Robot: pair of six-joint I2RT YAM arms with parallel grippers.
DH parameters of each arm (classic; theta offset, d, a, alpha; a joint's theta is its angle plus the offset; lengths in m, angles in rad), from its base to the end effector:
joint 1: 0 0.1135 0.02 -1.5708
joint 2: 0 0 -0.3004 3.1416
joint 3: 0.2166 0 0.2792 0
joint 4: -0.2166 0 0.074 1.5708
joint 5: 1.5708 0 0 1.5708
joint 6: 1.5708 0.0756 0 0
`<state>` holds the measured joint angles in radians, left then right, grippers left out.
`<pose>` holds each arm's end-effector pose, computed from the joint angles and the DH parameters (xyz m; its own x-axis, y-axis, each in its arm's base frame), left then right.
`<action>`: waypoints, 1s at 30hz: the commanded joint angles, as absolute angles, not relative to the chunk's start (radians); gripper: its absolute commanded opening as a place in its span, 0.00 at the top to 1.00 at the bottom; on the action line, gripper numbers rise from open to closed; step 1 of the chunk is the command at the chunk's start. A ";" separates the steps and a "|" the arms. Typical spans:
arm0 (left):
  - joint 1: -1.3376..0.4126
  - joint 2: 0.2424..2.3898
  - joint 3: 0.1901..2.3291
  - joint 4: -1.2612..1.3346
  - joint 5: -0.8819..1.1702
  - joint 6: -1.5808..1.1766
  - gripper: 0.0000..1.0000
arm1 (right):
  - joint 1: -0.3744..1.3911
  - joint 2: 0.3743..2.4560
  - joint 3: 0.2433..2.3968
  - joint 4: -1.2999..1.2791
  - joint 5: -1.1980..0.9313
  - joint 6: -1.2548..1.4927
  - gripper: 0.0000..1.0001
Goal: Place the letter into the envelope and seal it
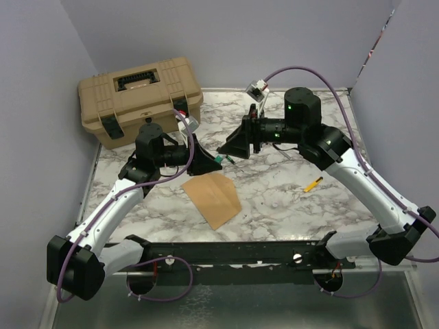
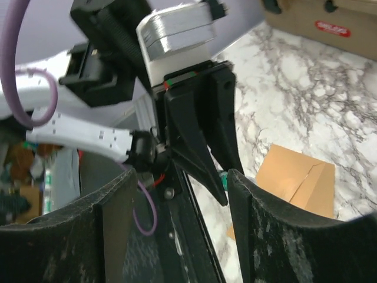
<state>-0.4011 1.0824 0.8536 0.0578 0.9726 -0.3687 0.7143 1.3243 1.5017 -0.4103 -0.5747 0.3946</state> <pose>0.2270 -0.1641 0.3555 -0.4956 -0.0103 -0.8685 0.8479 0.2110 -0.4863 0.2286 0.2526 0.4803 -0.5260 -0.0290 -0.8500 -0.8095 0.3237 0.4899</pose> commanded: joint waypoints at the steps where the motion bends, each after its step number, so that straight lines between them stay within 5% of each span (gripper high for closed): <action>1: -0.400 1.063 0.887 0.046 1.149 -0.344 1.00 | 0.717 1.397 1.567 -0.645 -0.772 0.155 0.33; 15: -0.402 1.048 0.886 0.045 1.226 -0.345 1.00 | 0.719 1.458 1.595 -0.707 -0.924 0.095 0.50; 28: -0.401 1.042 0.890 0.046 1.238 -0.345 1.00 | 0.719 1.503 1.597 -0.719 -0.932 0.091 0.44; 30: -0.402 1.042 0.889 0.047 1.236 -0.344 1.00 | 0.719 1.503 1.593 -0.705 -0.934 0.104 0.56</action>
